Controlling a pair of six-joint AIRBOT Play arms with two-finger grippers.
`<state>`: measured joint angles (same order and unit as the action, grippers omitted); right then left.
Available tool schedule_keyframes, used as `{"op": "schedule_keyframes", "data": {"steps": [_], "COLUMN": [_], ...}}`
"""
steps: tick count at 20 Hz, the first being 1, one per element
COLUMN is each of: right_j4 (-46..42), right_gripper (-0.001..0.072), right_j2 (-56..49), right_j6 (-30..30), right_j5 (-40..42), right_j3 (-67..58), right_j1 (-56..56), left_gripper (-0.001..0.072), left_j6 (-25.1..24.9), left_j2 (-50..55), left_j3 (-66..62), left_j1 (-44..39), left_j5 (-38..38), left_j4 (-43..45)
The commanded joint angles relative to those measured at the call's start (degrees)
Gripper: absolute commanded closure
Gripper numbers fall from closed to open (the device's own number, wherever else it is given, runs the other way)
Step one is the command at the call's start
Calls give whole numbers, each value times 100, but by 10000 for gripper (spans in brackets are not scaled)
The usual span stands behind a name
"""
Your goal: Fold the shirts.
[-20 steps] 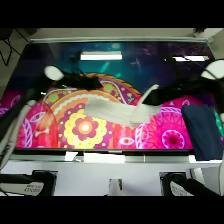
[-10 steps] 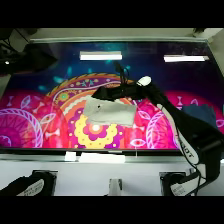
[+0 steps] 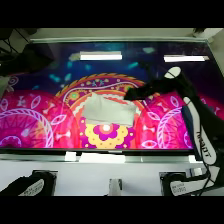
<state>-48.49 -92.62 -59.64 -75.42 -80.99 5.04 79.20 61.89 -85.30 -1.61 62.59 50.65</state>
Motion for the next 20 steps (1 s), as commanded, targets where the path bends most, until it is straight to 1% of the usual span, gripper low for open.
{"op": "schedule_keyframes", "data": {"steps": [1, 4, 8, 9, 10, 11, 12, 13, 14, 15, 17, 19, 20], "right_j4": [-1462, -564, 376, 442, 474, 540, 595, 669, 776, 1001, 1572, 1523, 1375], "right_gripper": [53, 52, 57, 78, 159, 187, 189, 243, 474, 693, 695, 695, 695], "right_j2": [114, -96, -535, -560, -560, -560, -560, -560, -560, -557, -540, -407, -280], "right_j6": [-601, -601, -470, -485, -544, -612, -643, -640, -632, -498, 337, 494, 455], "right_j5": [-623, 238, 730, 933, 1117, 1263, 1351, 1388, 1414, 1427, 1266, 796, 555], "right_j3": [682, 1362, 1386, 1386, 1386, 1386, 1386, 1386, 1386, 1386, 1231, 741, 426], "right_j1": [-584, -437, -79, -2, 50, 63, 63, 63, 63, 50, -85, -468, -765], "left_gripper": [675, 676, 675, 675, 675, 675, 675, 675, 675, 675, 675, 675, 675], "left_j6": [-11, -9, -7, -4, 9, 9, 9, 9, 7, 7, -13, -15, -15], "left_j2": [-7, -9, -9, -11, -11, -11, -11, -9, -9, -9, -7, -9, -9], "left_j3": [2, 2, 2, 2, 2, 2, 2, 2, 2, 2, 2, 2, 2], "left_j1": [2, 4, 2, 2, 2, 2, 2, 4, 4, 4, 4, 4, 4], "left_j5": [9, 11, 140, 146, 157, 160, 160, 157, 157, 157, 157, 157, 157], "left_j4": [61, 61, 57, 57, 57, 57, 57, 59, 59, 59, 63, 68, 68]}}
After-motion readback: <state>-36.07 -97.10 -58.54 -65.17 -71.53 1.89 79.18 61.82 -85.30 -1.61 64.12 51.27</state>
